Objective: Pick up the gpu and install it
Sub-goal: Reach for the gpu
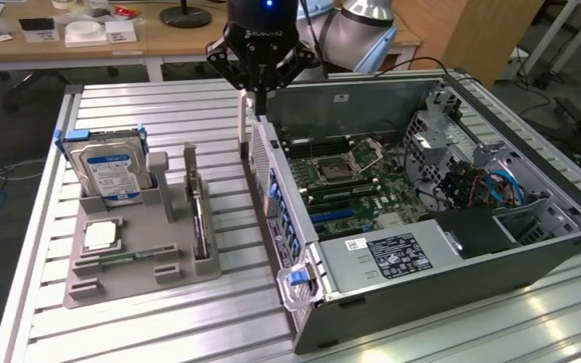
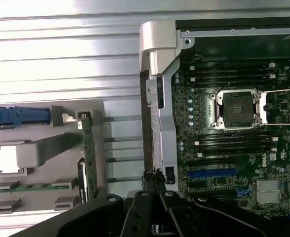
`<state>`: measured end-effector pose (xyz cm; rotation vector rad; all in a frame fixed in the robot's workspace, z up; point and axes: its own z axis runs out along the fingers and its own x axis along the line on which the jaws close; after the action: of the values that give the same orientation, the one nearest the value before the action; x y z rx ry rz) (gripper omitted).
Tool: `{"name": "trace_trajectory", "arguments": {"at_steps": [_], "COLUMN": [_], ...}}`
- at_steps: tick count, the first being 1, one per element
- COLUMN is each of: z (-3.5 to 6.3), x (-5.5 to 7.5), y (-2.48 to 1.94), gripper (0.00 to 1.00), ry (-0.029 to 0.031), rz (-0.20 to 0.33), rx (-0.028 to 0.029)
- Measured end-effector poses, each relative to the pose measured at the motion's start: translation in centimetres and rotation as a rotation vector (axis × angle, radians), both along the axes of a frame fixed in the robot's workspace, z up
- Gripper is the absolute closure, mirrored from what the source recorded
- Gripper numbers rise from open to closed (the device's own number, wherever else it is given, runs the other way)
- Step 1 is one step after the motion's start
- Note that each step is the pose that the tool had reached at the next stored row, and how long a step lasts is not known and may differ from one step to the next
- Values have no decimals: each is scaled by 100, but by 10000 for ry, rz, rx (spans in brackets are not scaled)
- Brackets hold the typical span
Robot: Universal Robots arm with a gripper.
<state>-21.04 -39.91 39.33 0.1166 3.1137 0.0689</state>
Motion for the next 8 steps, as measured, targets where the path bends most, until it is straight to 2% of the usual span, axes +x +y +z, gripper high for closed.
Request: {"name": "trace_trajectory", "arguments": {"at_steps": [8], "z": [0], "x": [-109], "y": [-1], "gripper": [90], "ry": [1], "rz": [1], "rx": [0]}}
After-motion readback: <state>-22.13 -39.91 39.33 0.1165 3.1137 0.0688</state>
